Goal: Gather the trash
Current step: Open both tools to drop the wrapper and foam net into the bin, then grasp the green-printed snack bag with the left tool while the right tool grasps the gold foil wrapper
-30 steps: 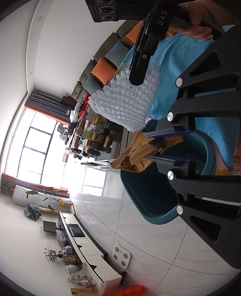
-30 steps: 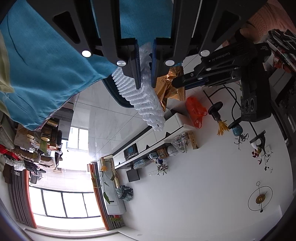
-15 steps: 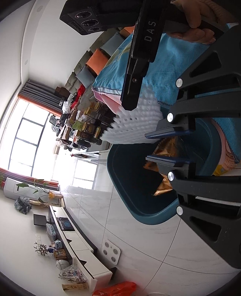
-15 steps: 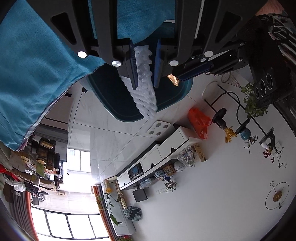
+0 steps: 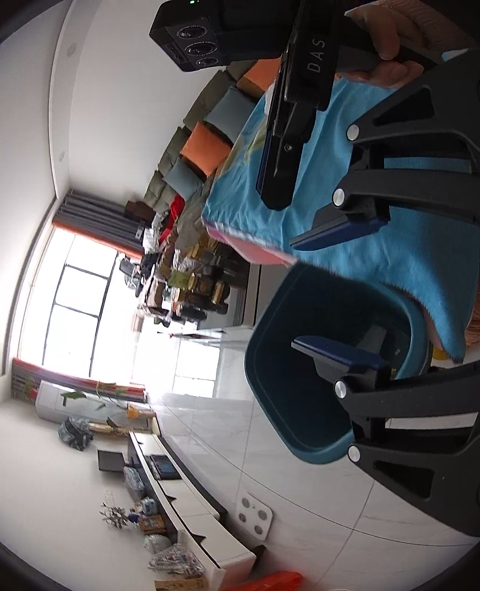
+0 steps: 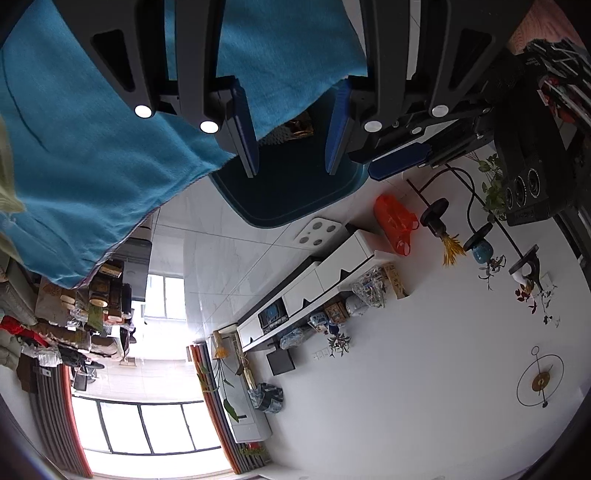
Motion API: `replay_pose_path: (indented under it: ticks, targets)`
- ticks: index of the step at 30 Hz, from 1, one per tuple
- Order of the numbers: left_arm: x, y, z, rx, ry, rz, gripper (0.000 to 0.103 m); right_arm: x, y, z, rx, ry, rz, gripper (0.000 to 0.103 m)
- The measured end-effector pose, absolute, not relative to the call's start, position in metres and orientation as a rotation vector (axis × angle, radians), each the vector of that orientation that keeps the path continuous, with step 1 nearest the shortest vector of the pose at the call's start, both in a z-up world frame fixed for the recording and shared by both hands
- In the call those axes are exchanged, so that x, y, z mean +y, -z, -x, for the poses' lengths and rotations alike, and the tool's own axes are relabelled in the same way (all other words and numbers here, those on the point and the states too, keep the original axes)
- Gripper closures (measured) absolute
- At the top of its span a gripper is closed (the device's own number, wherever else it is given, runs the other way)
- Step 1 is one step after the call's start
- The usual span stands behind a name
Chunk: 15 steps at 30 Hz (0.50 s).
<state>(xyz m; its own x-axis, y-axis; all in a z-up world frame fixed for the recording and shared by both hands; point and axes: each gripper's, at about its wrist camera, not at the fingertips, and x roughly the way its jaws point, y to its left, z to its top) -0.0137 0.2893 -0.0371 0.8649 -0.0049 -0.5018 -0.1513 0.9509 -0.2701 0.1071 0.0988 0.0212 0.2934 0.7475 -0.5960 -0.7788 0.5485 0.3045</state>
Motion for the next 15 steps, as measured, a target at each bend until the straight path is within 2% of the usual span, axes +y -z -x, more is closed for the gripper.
replay_pose_path:
  ticks: [3, 8, 15]
  targets:
    - [0.249, 0.025, 0.016, 0.506, 0.057, 0.281, 0.048, 0.065, -0.036, -0.092, 0.702, -0.996, 0.056, 0.067]
    - [0.175, 0.020, 0.017, 0.523, 0.293, 0.244, 0.046, -0.005, -0.048, -0.077, 0.638, -0.897, 0.040, 0.066]
    - [0.087, 0.037, 0.020, 0.588, 0.513, 0.185, 0.043, -0.106, -0.050, -0.063, 0.606, -0.664, -0.005, 0.066]
